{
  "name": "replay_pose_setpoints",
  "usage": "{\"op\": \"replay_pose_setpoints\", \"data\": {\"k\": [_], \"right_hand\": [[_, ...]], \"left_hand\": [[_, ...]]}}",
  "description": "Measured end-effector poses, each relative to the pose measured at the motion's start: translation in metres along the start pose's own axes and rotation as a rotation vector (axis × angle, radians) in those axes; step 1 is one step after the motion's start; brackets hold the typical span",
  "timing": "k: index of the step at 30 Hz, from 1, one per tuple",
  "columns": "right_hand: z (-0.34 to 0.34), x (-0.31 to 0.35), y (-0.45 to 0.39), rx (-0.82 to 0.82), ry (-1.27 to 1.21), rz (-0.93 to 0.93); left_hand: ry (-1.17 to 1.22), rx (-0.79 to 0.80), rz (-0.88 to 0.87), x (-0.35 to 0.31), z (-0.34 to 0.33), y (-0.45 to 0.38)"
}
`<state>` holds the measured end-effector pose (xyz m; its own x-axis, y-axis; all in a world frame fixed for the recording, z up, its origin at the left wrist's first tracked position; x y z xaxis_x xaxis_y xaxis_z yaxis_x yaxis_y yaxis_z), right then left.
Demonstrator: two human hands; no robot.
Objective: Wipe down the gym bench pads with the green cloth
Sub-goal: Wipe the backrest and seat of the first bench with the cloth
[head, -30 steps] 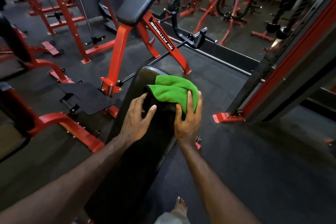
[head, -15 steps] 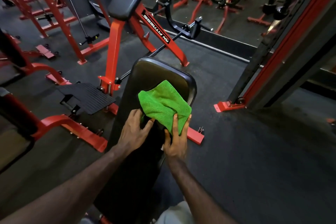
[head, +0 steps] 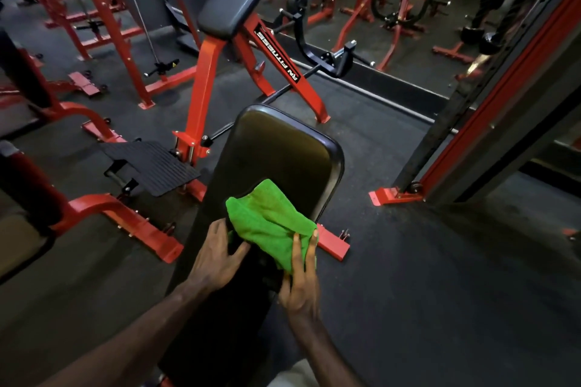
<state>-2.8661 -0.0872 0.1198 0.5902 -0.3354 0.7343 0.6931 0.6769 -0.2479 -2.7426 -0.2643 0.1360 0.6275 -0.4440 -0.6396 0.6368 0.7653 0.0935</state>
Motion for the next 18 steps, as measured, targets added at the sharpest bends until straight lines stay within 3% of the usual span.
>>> {"op": "replay_pose_setpoints", "data": {"k": [4,10,16,18], "right_hand": [[0.03,0.029,-0.049,-0.118,0.077,0.081],[0.063,0.07,-0.107,-0.082,0.401,0.226],[0.103,0.123,-0.208,-0.18,0.61,0.277],[0.087,0.137,-0.209,-0.123,0.684,0.415]], "left_hand": [[0.068,-0.041,0.022,0.008,-0.002,-0.003],[0.193,-0.233,0.052,0.005,0.014,-0.019],[0.263,-0.357,0.158,0.005,-0.004,-0.032],[0.25,-0.416,0.2,0.002,-0.011,-0.033]]}}
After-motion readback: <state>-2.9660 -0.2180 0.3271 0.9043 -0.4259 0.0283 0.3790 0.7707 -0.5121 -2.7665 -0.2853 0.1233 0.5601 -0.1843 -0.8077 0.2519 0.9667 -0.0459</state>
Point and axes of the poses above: each hand's wrist, its own y-axis away from the middle knuckle, its own z-axis out of the back of the hand, x = y × z, the point moved 10 cm from there along -y, towards the middle knuckle, and after that the axes turned 2 degrees about -z, right-handed, at the moved point
